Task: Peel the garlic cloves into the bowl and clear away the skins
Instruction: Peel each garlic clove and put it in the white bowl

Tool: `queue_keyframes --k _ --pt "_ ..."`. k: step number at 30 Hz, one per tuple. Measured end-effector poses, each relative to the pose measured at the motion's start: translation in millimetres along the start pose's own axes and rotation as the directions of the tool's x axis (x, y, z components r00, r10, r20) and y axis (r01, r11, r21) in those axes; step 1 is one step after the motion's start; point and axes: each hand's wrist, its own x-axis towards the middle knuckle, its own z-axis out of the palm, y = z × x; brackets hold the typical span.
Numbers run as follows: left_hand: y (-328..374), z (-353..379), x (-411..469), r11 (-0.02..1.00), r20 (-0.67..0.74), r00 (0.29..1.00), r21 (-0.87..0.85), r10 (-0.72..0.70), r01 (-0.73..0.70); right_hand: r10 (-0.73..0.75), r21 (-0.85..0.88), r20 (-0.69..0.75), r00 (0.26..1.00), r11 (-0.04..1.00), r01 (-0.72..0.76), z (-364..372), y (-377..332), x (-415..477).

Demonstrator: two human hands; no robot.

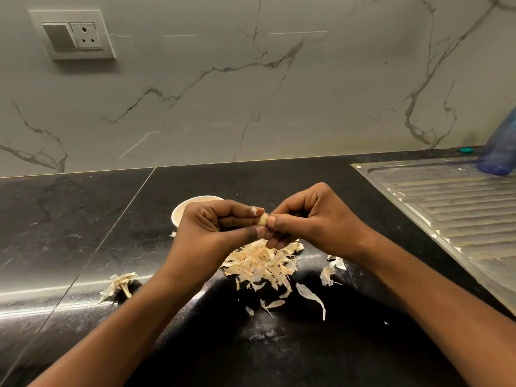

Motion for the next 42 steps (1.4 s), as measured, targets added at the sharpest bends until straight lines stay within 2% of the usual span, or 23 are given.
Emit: queue_keyframes --k 4,14,20,25,29,37,42 --pt "2 0 1 0.998 -0.01 1.0 -0.049 -0.027 0.026 0.0 0.0 -0.004 1.0 1.0 0.0 -1 -1 0" --pt "1 2 0 0.999 -0.045 0.999 0.04 0.03 -0.028 0.117 0.097 0.023 0.993 0.988 -0.118 -4 -6 0" --pt "2 2 0 0.991 -0.029 0.998 0.121 0.061 -0.057 0.095 0.084 0.001 0.995 0.992 -0.095 -4 -9 0" --pt "4 3 -1 0.993 -0.029 0.999 0.113 0.03 -0.026 0.086 0.054 0.004 0.996 0.995 -0.086 -5 -6 0" --pt "4 4 -2 0.998 -0.04 0.999 0.061 -0.007 0.01 0.083 0.011 0.001 0.997 0.996 -0.083 -3 -5 1" --pt "12 2 -1 0.985 -0.065 0.992 -0.138 -0.11 0.1 0.062 -0.074 -0.113 0.992 0.995 -0.071 -8 -4 2" --pt "13 2 0 0.982 -0.083 0.989 -0.15 -0.124 0.11 0.009 -0.098 -0.089 0.996 0.995 -0.018 -8 -3 1"
